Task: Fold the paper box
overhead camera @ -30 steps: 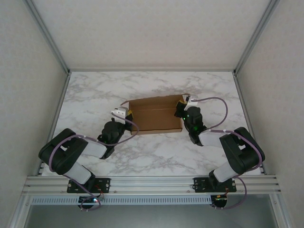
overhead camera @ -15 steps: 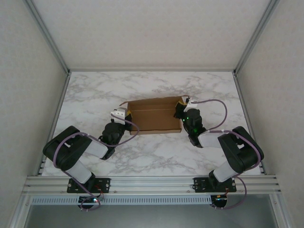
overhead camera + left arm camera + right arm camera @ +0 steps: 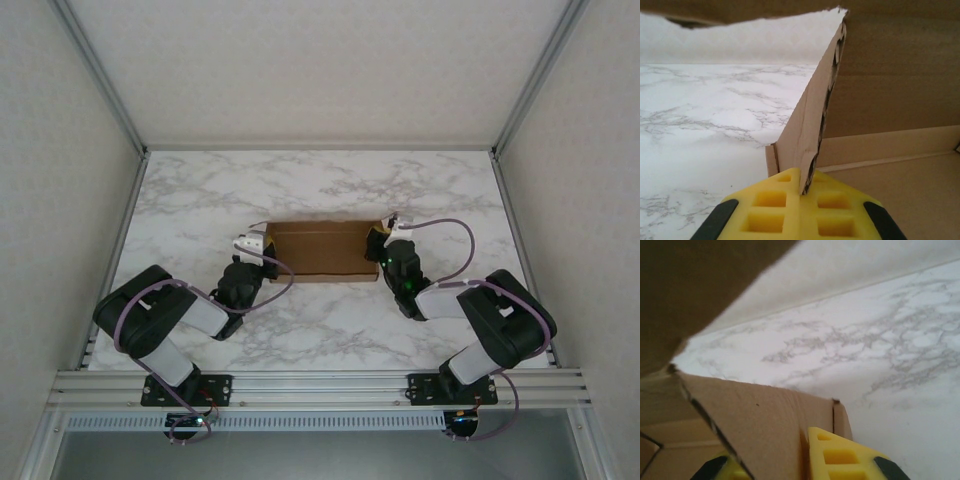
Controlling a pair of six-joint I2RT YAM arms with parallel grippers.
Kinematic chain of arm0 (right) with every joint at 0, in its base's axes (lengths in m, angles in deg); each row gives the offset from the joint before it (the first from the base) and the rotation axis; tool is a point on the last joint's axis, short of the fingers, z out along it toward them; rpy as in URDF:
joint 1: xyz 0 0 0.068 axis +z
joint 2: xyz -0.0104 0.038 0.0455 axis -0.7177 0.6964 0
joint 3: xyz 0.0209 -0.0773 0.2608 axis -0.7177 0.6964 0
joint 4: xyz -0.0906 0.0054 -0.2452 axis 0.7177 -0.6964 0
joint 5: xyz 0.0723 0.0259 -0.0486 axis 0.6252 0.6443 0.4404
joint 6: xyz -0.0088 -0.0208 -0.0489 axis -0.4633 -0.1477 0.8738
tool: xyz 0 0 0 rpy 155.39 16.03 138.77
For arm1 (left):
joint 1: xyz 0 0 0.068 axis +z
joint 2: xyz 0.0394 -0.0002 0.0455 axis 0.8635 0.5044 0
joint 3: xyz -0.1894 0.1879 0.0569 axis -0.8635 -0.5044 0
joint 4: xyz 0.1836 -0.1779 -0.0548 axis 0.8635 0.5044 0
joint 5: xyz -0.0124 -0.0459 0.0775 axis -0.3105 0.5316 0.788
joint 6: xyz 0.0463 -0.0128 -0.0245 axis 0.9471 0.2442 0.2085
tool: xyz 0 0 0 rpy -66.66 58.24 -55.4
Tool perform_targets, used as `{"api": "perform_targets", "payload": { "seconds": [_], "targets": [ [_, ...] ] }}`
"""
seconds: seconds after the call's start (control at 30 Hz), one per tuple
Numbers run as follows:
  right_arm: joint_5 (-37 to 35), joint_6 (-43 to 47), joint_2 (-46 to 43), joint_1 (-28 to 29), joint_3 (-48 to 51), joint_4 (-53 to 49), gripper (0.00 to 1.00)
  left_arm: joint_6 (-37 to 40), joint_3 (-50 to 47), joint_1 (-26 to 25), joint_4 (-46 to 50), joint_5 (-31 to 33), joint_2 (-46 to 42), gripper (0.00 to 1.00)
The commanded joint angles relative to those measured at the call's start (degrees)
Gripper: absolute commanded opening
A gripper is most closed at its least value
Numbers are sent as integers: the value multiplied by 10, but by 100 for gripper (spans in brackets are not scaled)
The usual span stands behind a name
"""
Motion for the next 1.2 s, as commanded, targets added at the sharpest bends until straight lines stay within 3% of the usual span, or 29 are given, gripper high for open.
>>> {"api": "perform_targets", "payload": {
  "seconds": [0.0, 0.1, 0.23, 0.47, 0.53, 0.67, 0.77, 0.83, 0.9, 1.03, 1.17],
  "targets": [
    [-1, -11, 4, 5, 4, -95, 15, 6, -8, -3, 37, 35, 3, 0],
    [4, -13, 17, 6, -4, -95, 20, 14, -2, -2, 32, 41, 16, 0],
    [16, -12, -2, 6, 8, -87, 33, 20, 2, -2, 30, 50, 19, 0],
    [8, -22, -119, 5, 51, -131, 56, 31, 8, 3, 29, 56, 20, 0],
    [-2, -22, -164, 4, 63, -157, 58, 31, 10, 5, 27, 56, 23, 0],
    [-43, -22, -276, 1, 82, -242, 57, 30, 10, 6, 23, 52, 26, 0],
    [-76, -31, -390, -6, 65, -372, 54, 30, 13, 6, 22, 48, 27, 0],
    [-93, -33, -449, -12, 28, -467, 46, 31, 15, 6, 23, 47, 27, 0],
    [-102, -4, -481, -15, -4, -493, 37, 31, 17, 6, 24, 45, 27, 0],
    [-77, 42, -453, -17, -97, -506, 30, 27, 20, 6, 27, 44, 31, 0],
    [60, 1, -327, -17, -268, -640, 33, 24, 21, 6, 24, 41, 37, 0]
  ]
}}
